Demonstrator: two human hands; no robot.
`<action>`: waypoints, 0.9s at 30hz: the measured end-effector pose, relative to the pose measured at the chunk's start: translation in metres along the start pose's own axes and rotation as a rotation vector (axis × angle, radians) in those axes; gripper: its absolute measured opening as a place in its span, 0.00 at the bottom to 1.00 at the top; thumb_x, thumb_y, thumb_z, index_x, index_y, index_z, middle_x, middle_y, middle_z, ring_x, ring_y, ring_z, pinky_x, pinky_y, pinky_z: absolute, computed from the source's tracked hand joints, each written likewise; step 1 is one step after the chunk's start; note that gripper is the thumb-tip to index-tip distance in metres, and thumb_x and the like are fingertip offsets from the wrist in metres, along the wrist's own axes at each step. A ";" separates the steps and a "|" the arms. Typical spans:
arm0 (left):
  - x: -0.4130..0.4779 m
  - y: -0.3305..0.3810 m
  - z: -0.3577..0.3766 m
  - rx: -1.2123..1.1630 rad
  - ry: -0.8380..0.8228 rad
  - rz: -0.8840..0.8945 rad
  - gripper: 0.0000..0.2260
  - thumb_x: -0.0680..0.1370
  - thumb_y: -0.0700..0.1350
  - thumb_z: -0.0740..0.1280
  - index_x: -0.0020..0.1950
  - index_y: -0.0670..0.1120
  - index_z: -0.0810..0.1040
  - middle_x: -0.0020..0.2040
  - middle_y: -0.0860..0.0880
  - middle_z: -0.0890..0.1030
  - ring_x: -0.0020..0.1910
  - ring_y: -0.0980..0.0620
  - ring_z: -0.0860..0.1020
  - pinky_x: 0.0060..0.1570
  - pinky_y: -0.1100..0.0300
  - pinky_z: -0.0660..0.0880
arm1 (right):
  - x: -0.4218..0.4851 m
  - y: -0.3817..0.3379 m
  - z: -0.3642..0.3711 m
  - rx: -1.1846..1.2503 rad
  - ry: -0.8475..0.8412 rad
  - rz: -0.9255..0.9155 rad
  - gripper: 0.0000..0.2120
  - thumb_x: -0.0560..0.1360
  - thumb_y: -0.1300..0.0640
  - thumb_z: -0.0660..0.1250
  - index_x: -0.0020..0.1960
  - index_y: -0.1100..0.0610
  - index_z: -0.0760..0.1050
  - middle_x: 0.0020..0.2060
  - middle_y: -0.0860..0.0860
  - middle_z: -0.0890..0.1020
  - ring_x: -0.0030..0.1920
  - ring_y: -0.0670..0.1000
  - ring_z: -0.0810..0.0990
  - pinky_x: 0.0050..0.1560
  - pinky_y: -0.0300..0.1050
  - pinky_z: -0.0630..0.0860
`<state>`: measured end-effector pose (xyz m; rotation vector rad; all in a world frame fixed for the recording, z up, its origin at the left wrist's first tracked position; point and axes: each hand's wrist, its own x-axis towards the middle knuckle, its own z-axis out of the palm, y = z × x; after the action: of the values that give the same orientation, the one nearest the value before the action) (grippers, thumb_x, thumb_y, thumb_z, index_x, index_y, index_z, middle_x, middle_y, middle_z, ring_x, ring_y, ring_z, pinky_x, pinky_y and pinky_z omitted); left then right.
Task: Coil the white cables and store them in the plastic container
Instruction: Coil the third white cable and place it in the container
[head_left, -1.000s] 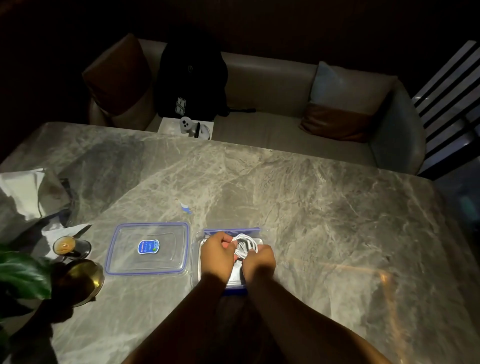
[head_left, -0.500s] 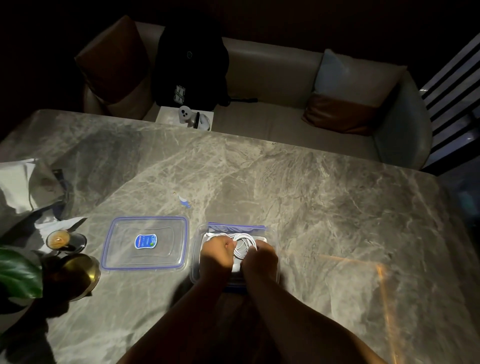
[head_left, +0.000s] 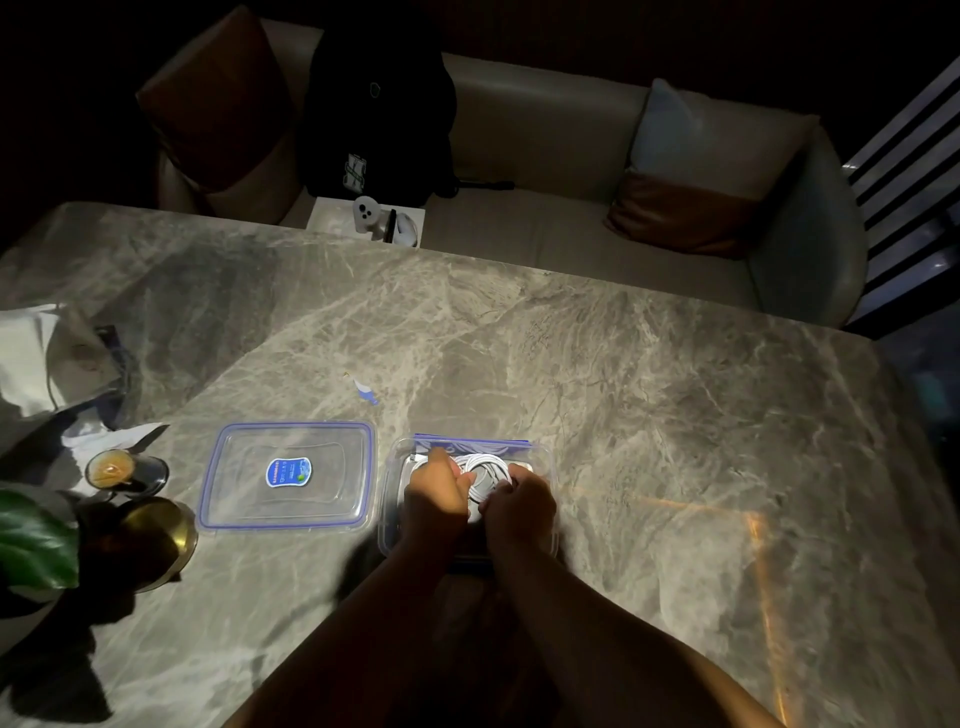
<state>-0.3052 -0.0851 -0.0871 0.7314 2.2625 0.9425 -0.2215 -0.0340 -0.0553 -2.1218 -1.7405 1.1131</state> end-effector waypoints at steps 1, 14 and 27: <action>0.001 -0.001 0.000 -0.009 0.001 -0.003 0.10 0.74 0.51 0.68 0.39 0.48 0.69 0.30 0.47 0.79 0.32 0.44 0.81 0.37 0.49 0.77 | 0.001 0.001 0.000 0.009 -0.010 0.011 0.17 0.76 0.57 0.63 0.64 0.53 0.78 0.61 0.53 0.82 0.63 0.55 0.79 0.63 0.47 0.73; 0.007 0.006 -0.006 -0.007 -0.060 -0.083 0.13 0.76 0.46 0.69 0.36 0.47 0.68 0.29 0.43 0.78 0.27 0.43 0.80 0.32 0.49 0.78 | 0.000 0.008 -0.003 0.044 -0.056 -0.108 0.15 0.76 0.59 0.64 0.61 0.59 0.79 0.55 0.57 0.83 0.56 0.59 0.81 0.59 0.48 0.76; 0.001 0.031 -0.013 0.217 -0.063 -0.017 0.09 0.77 0.44 0.69 0.39 0.45 0.73 0.41 0.42 0.82 0.43 0.42 0.79 0.41 0.54 0.69 | 0.000 0.003 -0.010 -0.098 -0.213 -0.079 0.17 0.73 0.61 0.62 0.61 0.60 0.75 0.57 0.55 0.77 0.60 0.57 0.77 0.55 0.45 0.73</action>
<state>-0.3072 -0.0715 -0.0564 0.8209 2.3337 0.6627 -0.2132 -0.0319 -0.0498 -2.0326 -1.9920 1.2982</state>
